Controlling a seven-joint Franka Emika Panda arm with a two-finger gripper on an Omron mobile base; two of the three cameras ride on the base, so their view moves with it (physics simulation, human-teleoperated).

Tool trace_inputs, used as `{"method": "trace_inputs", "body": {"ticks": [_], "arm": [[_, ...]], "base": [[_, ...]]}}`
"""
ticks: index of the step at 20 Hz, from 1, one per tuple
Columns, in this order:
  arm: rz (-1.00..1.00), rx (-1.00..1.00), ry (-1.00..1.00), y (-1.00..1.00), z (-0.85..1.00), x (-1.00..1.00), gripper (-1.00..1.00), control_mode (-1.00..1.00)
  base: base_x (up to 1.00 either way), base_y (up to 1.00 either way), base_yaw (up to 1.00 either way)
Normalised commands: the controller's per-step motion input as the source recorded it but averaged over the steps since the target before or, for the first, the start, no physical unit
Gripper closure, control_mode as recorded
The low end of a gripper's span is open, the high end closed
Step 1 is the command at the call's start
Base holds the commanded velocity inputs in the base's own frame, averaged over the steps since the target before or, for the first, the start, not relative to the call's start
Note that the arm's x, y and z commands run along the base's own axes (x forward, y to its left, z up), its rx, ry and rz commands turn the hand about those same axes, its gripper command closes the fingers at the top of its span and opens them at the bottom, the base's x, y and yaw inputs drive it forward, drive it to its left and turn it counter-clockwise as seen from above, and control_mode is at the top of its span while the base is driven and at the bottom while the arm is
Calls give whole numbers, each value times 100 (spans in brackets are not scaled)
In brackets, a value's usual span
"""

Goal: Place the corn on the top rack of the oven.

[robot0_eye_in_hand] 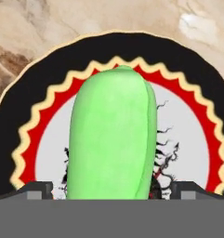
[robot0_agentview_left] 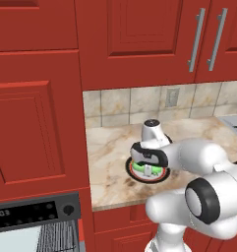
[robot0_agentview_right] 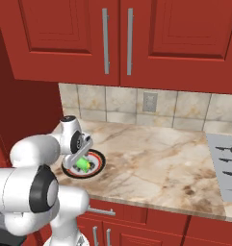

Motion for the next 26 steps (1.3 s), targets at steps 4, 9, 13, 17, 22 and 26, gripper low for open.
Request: {"method": "trace_inputs", "body": {"ticks": [4, 9, 13, 17, 22, 26], "arm": [[0, 0, 2, 1, -48, 0, -100, -100], [0, 1, 1, 0, -38, 0, -100, -100], [0, 0, 0, 1, -23, -17, 100, -100], [-5, 0, 0, 12, -3, -34, 100, -100], [-9, 0, 0, 11, 1, -45, 100, -100], [-12, 0, -7, 6, 51, -61, 100, -100]], "base": [[0, 0, 0], [0, 0, 0], [0, 0, 0], [0, 0, 0], [0, 0, 0], [0, 0, 0]]}}
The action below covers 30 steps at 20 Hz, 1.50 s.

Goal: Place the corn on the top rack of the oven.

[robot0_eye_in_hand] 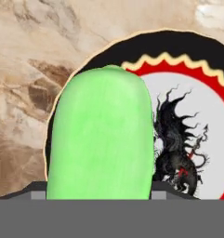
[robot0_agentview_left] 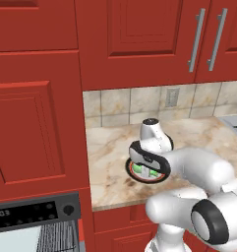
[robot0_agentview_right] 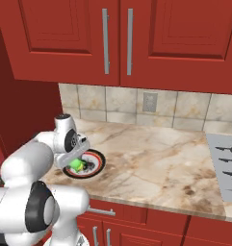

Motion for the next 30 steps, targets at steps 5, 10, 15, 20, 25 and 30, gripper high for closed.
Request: {"method": "trace_inputs", "body": {"ticks": [5, 10, 15, 20, 25, 30], "arm": [[-16, 4, -2, 21, 100, -63, 100, -100], [-9, 6, -7, 22, 90, -99, 100, -100], [-3, 1, -7, 46, 77, -100, 100, -100], [-10, 2, -16, 83, 52, -100, 100, -100], [-11, 4, -19, 78, 46, -98, 100, -100], [-18, 0, -15, 95, -3, -73, 100, -100]], "base": [[0, 0, 0], [0, 0, 0], [0, 0, 0], [0, 0, 0], [0, 0, 0], [0, 0, 0]]}}
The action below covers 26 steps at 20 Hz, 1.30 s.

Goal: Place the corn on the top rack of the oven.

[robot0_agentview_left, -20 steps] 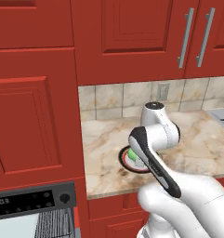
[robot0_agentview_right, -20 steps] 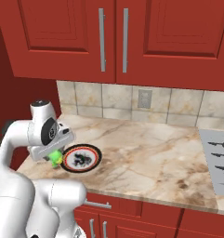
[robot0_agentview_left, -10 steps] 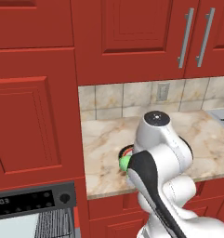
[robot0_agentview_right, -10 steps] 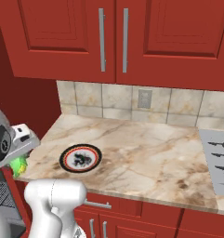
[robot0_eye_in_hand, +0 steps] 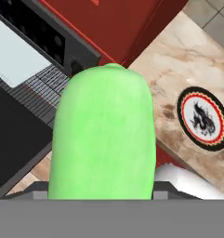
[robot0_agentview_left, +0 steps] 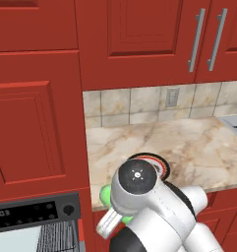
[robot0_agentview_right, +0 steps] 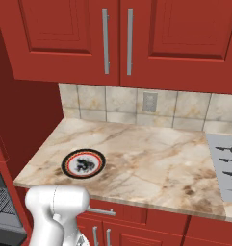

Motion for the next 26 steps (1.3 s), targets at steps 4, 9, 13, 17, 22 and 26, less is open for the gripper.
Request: {"method": "trace_inputs", "body": {"ticks": [4, 9, 13, 17, 22, 26], "arm": [[-22, 0, -16, 100, -49, -35, 100, -100], [-24, 0, -13, 100, -57, -3, 100, -100], [-27, 0, -11, 100, -73, 0, 100, -100], [-22, 5, 0, 100, -98, 1, 100, -100], [-19, 20, -8, 100, -100, 30, 100, -100], [-6, 13, -12, 100, -74, 69, 100, -100]], "base": [[0, 0, 0], [0, 0, 0], [0, 0, 0], [0, 0, 0], [0, 0, 0], [0, 0, 0]]}}
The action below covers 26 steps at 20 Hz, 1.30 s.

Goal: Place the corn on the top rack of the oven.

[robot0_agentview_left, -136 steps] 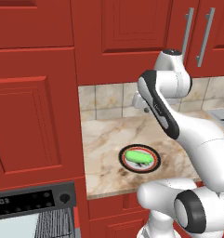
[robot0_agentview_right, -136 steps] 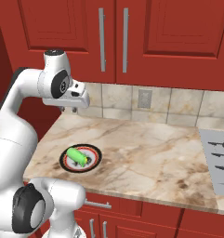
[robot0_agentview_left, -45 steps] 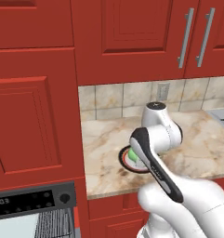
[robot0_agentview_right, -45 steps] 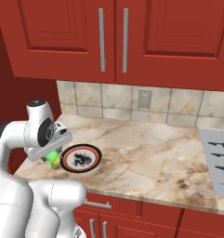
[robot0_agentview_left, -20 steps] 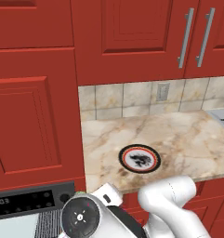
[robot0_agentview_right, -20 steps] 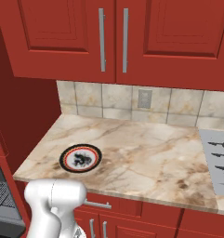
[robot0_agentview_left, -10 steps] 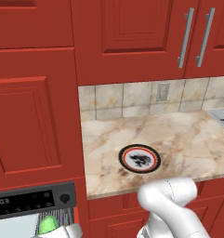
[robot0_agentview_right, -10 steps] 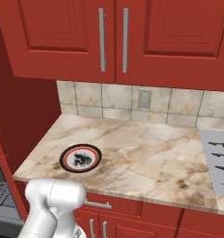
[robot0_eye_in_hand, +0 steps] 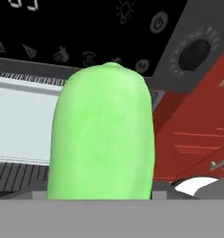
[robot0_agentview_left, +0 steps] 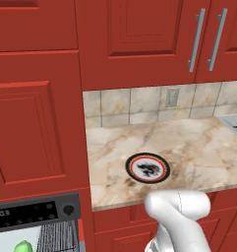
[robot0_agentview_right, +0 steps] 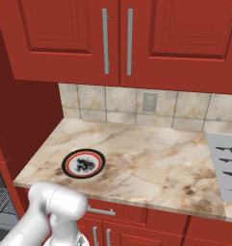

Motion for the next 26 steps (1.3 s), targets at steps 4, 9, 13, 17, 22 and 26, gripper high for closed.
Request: {"method": "trace_inputs", "body": {"ticks": [4, 9, 13, 17, 22, 26], "arm": [[2, 2, -11, 81, -37, 58, 100, -100], [2, 1, 1, 60, -16, 64, 100, -100], [2, 0, 0, 63, -38, 52, 100, -100], [2, 0, 0, 49, -74, 26, 100, -100], [1, 0, 2, 37, -72, 10, 100, -100], [1, 0, 0, 32, -45, 16, 100, -100]], "base": [[0, 0, 0], [0, 0, 0], [0, 0, 0], [0, 0, 0], [0, 0, 0], [0, 0, 0]]}}
